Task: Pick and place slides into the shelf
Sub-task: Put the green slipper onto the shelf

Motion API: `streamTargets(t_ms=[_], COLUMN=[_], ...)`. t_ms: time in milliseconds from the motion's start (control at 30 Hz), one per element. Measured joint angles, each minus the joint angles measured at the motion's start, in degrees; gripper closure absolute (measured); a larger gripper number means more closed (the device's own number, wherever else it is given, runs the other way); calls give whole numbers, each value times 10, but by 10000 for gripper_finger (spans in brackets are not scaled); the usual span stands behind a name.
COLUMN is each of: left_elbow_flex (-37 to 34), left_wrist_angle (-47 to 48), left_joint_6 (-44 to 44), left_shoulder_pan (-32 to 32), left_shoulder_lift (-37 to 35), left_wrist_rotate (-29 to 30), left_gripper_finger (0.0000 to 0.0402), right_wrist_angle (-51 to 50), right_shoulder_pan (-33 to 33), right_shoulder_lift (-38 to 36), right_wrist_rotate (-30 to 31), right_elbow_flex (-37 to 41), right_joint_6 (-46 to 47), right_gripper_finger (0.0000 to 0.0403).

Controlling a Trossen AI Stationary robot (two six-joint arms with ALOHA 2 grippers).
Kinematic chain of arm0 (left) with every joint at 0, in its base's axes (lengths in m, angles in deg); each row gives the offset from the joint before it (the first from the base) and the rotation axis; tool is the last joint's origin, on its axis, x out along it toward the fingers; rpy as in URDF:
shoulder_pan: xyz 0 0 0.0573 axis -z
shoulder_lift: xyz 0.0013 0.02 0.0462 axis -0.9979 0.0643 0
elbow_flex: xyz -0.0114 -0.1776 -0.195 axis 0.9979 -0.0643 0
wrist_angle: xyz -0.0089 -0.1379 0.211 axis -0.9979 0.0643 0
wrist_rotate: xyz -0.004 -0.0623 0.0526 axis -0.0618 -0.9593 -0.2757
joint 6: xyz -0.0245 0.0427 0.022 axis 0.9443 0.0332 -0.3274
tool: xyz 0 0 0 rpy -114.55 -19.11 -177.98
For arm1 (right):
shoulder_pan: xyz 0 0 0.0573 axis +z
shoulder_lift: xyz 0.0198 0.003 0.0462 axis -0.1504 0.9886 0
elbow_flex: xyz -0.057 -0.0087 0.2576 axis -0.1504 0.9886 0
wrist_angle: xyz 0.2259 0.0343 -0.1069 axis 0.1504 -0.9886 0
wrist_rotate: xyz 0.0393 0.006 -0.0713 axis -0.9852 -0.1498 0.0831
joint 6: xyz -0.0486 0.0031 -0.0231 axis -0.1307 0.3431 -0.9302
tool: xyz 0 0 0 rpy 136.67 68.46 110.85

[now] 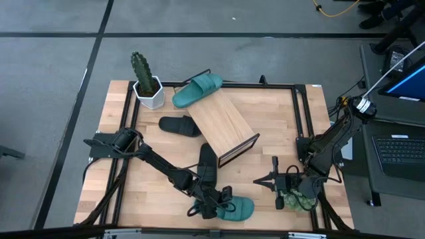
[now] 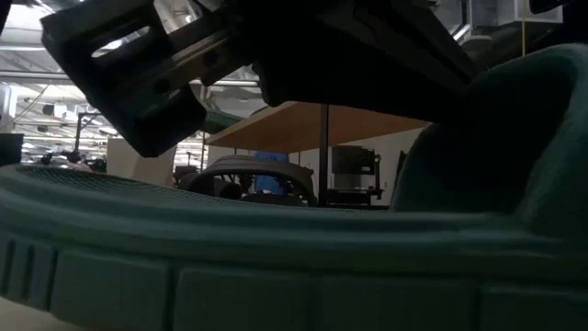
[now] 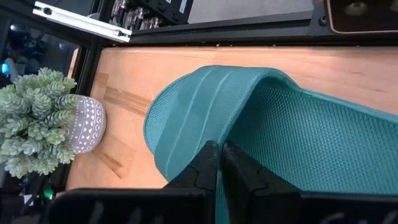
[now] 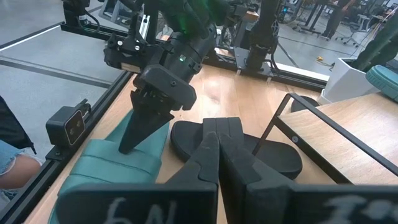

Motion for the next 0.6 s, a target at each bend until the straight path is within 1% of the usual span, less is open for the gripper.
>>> streamTargets(t_ms=[167, 400, 600], left_elbow_flex=[0, 0, -1], left_wrist_angle=[-6, -35, -41], left_joint_6=[0, -4, -5], left_shoulder_pan=[0, 13, 32], left_shoulder_lift=[0, -1, -28], left_wrist_rotate=[12, 68, 120], left_gripper_finger=[398, 400, 401], right_wrist_angle=[0, 0, 0], right_shoulder_pan=[0, 0, 0], right_shoulder_lift=[0, 0, 0], right_wrist_rotate=[0, 0, 0], right_elbow_flex=[0, 0, 0], right_joint_6=[0, 0, 0], right_gripper_finger=[400, 400, 400])
